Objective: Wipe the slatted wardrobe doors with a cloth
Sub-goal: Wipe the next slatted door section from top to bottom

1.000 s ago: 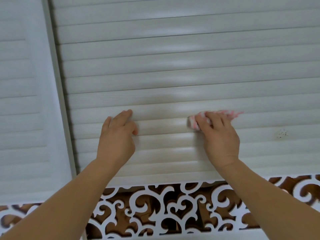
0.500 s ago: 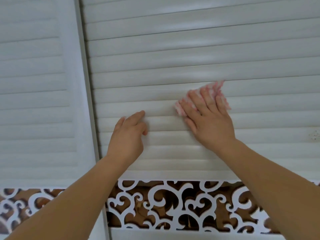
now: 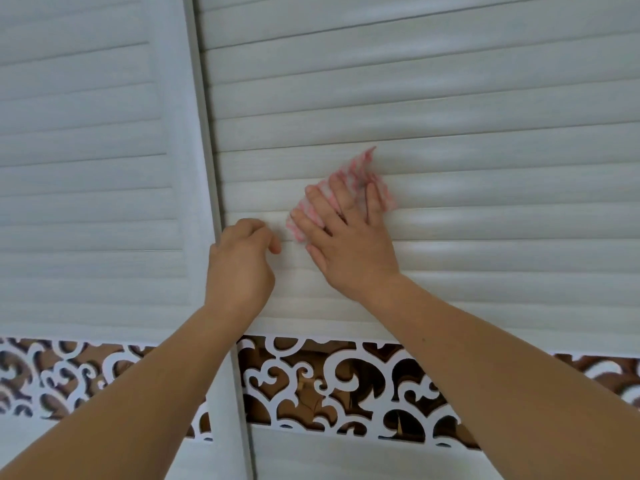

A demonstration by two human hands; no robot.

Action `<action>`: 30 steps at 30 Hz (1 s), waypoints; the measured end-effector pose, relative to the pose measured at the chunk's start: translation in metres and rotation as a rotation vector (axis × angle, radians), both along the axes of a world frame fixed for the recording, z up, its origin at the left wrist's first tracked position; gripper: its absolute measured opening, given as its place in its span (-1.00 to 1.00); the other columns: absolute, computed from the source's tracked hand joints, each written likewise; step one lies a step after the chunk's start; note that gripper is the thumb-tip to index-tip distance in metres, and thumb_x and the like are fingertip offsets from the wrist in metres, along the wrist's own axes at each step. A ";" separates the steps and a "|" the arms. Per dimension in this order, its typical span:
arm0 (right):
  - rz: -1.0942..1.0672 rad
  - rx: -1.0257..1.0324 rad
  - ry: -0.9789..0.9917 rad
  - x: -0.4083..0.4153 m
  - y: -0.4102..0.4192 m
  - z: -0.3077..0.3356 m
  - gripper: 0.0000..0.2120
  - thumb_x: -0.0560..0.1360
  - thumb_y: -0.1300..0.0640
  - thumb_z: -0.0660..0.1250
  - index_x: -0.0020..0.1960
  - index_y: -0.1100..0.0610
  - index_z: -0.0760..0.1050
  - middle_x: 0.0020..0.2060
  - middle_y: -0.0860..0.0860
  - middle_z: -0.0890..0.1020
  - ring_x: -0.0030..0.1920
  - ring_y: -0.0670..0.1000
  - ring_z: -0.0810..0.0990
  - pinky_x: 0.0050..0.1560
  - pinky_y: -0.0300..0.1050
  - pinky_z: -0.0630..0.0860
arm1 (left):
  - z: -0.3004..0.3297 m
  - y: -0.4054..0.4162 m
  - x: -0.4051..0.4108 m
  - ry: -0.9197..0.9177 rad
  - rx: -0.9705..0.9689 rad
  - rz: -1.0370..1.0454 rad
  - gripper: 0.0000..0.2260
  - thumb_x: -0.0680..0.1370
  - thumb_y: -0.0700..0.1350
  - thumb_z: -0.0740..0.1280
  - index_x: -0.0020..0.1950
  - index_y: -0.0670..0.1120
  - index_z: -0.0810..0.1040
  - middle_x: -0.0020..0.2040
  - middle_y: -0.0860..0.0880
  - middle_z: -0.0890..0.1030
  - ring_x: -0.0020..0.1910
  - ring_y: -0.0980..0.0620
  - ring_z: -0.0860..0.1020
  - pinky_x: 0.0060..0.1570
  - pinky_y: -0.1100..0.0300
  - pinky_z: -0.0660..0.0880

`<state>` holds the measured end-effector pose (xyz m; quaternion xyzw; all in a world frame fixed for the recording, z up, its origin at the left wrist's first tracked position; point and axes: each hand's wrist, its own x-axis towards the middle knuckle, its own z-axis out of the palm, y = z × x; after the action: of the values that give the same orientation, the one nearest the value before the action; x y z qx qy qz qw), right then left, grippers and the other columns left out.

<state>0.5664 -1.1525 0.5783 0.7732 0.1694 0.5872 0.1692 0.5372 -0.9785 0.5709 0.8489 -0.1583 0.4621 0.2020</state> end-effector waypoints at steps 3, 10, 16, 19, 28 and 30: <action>0.025 -0.094 0.009 0.000 -0.002 -0.014 -0.56 0.52 -0.03 0.16 0.38 -0.01 0.41 0.43 0.08 0.35 0.46 0.26 0.19 0.35 0.42 0.08 | -0.005 -0.001 -0.002 -0.004 0.024 -0.014 -0.66 0.29 -0.53 0.19 -0.14 -0.18 0.57 0.15 -0.20 0.54 0.16 -0.25 0.45 0.08 -0.09 0.37; -0.028 -0.196 0.013 -0.016 -0.063 -0.023 -0.56 0.50 0.01 0.25 0.38 -0.04 0.40 0.42 0.07 0.36 0.45 0.24 0.23 0.33 0.38 0.19 | -0.012 -0.042 -0.005 -0.013 0.104 -0.089 -0.65 0.29 -0.51 0.19 -0.11 -0.17 0.59 0.21 -0.23 0.52 0.21 -0.26 0.44 0.14 -0.12 0.36; -0.025 -0.161 -0.028 -0.040 -0.116 -0.021 -0.62 0.54 0.04 0.20 0.33 0.02 0.47 0.38 0.09 0.42 0.40 0.25 0.32 0.33 0.30 0.25 | -0.011 -0.087 -0.007 -0.108 0.161 -0.237 -0.68 0.24 -0.38 0.11 -0.18 -0.18 0.59 0.18 -0.28 0.54 0.15 -0.28 0.51 0.08 -0.13 0.42; -0.055 -0.139 -0.016 -0.053 -0.146 -0.023 -0.63 0.56 0.04 0.19 0.34 0.03 0.47 0.38 0.10 0.42 0.40 0.27 0.32 0.31 0.31 0.27 | -0.008 -0.108 -0.008 -0.153 0.180 -0.298 -0.69 0.21 -0.40 0.13 -0.20 -0.19 0.58 0.16 -0.28 0.56 0.11 -0.28 0.54 0.05 -0.15 0.45; -0.156 0.105 0.047 -0.099 -0.214 -0.030 -0.66 0.57 -0.07 0.15 0.15 0.07 0.59 0.32 0.09 0.49 0.37 0.25 0.37 0.34 0.31 0.26 | -0.007 -0.142 -0.008 -0.206 0.220 -0.331 -0.66 0.18 -0.42 0.12 -0.23 -0.14 0.57 0.15 -0.20 0.57 0.14 -0.26 0.51 0.02 -0.12 0.44; -0.161 0.235 0.041 -0.106 -0.222 -0.033 -0.66 0.57 -0.05 0.14 0.05 0.08 0.63 0.28 0.09 0.53 0.33 0.25 0.42 0.23 0.23 0.39 | -0.006 -0.143 -0.009 -0.201 0.226 -0.319 -0.65 0.18 -0.42 0.12 -0.23 -0.14 0.57 0.15 -0.21 0.57 0.15 -0.27 0.51 0.02 -0.13 0.43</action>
<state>0.4604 -1.3742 0.5453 0.8106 0.0404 0.5716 0.1208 0.5278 -1.1217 0.5651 0.7798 -0.3609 0.4860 0.1594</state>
